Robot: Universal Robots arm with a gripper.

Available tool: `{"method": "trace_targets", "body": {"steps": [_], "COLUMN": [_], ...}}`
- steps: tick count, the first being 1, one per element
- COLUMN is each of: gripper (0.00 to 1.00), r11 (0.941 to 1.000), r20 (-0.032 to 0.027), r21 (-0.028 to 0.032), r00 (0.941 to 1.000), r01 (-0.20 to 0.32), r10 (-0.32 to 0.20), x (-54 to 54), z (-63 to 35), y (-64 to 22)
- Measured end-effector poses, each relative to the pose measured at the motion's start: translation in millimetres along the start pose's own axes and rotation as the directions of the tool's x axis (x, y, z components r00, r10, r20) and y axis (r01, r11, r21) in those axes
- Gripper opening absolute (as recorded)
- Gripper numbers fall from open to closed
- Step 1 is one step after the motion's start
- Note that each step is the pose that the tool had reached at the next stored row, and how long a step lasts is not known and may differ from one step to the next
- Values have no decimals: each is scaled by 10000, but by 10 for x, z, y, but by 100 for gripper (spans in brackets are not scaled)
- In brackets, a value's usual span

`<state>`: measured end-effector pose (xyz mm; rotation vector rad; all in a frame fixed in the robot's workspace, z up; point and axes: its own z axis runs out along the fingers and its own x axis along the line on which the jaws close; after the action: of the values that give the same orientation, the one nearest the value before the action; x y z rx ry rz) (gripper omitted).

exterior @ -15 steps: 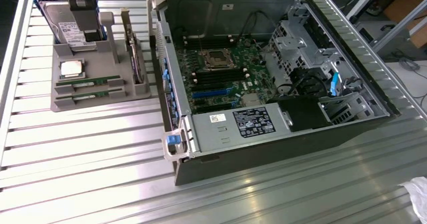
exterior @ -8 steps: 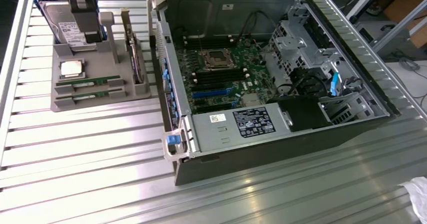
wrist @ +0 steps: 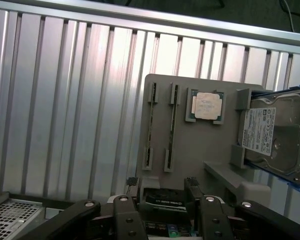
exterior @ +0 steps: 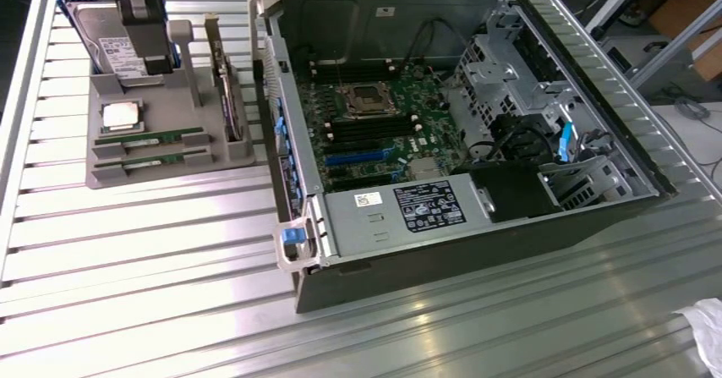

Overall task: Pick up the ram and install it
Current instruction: 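Pick up the ram and move it above insertion slot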

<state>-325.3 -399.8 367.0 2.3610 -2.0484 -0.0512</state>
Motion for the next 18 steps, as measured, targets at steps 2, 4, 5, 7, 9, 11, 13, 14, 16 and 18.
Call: {"method": "trace_targets", "body": {"steps": [2, 4, 5, 7, 9, 11, 13, 14, 16, 18], "gripper": [48, 48, 48, 48, 48, 48, 48, 48, 48, 48], "r11": [10000, 10000, 10000, 10000, 10000, 10000, 10000, 10000, 10000, 10000], "r20": [0, -1, 0, -1, -2, -2, -2, -2, -3, -3], "r21": [0, -1, -1, -1, -1, -1, -1, -1, -2, -2], "r00": [10000, 10000, 10000, 10000, 10000, 10000, 10000, 10000, 10000, 10000], "r01": [6, 15, 19, 34, 43, 54, 62, 67, 80, 92], "r10": [-6, -15, -19, -34, -43, -54, -62, -67, -80, -92], "x": [0, 0, 0, 0, 0, 1, 1, 1, 1, 1], "z": [5, 11, 15, 27, 34, 43, 50, 53, 64, 73], "y": [0, -1, -1, -1, -1, -1, -2, -2, -2, -2]}}
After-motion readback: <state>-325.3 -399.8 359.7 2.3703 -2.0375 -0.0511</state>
